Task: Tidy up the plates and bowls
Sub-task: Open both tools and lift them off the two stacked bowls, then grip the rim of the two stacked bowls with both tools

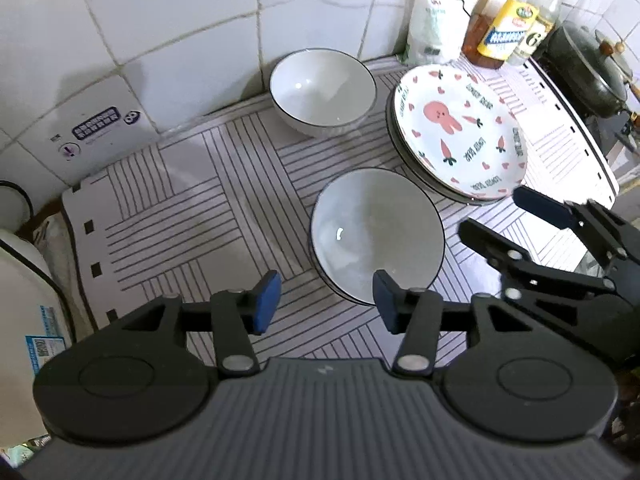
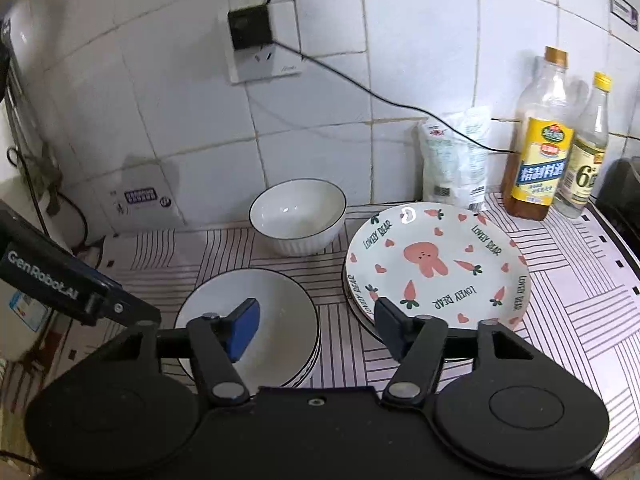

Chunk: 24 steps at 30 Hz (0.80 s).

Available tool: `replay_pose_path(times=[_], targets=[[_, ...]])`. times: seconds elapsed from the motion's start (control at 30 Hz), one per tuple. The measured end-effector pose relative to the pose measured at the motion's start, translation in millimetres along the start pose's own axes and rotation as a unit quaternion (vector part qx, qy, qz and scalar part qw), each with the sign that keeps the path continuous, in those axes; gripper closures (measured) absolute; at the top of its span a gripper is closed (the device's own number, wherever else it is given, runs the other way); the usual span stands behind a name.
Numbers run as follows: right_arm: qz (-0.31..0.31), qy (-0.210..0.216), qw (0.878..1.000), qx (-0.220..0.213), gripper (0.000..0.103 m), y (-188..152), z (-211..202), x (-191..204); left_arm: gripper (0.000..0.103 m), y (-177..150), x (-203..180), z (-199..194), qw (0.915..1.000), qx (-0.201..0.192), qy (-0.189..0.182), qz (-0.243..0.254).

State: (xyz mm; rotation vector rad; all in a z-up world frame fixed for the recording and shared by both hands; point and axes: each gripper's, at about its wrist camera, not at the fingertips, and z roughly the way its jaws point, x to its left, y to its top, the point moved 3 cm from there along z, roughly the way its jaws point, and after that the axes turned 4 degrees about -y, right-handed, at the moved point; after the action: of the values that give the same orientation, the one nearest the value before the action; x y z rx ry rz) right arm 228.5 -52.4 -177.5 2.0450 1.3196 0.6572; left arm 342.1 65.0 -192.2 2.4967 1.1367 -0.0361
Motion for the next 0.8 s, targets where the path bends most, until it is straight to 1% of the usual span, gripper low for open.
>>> replay_pose_path(times=[0.2, 0.27, 0.33, 0.43, 0.57, 0.7, 0.8], targets=[[0.017, 0.008, 1.0, -0.003, 0.031, 7, -7, -6, 0.044, 7, 18, -10, 0.9995, -0.03, 0.007, -0.003], [0.009, 0.013, 1.0, 0.0, 0.031, 8, -5, -6, 0.044, 12, 23, -11, 0.9991, -0.04, 0.013, 0.0], [-0.002, 0.008, 1.0, -0.004, 0.031, 11, -1, -8, 0.043, 19, 26, -11, 0.9986, -0.05, 0.019, 0.001], [0.003, 0.021, 1.0, -0.009, 0.031, 16, 6, -12, 0.039, 29, 30, -10, 0.9975, -0.067, 0.021, -0.002], [0.008, 0.037, 0.999, -0.031, 0.031, 28, 18, -16, 0.038, 42, 34, -1, 0.996, -0.086, 0.011, -0.018], [0.003, 0.051, 0.998, -0.035, 0.031, 40, 34, -21, 0.036, 53, 38, 13, 0.9934, -0.106, -0.002, -0.044], [0.004, 0.049, 0.998, -0.043, 0.031, 50, 50, -30, 0.035, 62, 42, 27, 0.9903, -0.121, -0.003, -0.068]])
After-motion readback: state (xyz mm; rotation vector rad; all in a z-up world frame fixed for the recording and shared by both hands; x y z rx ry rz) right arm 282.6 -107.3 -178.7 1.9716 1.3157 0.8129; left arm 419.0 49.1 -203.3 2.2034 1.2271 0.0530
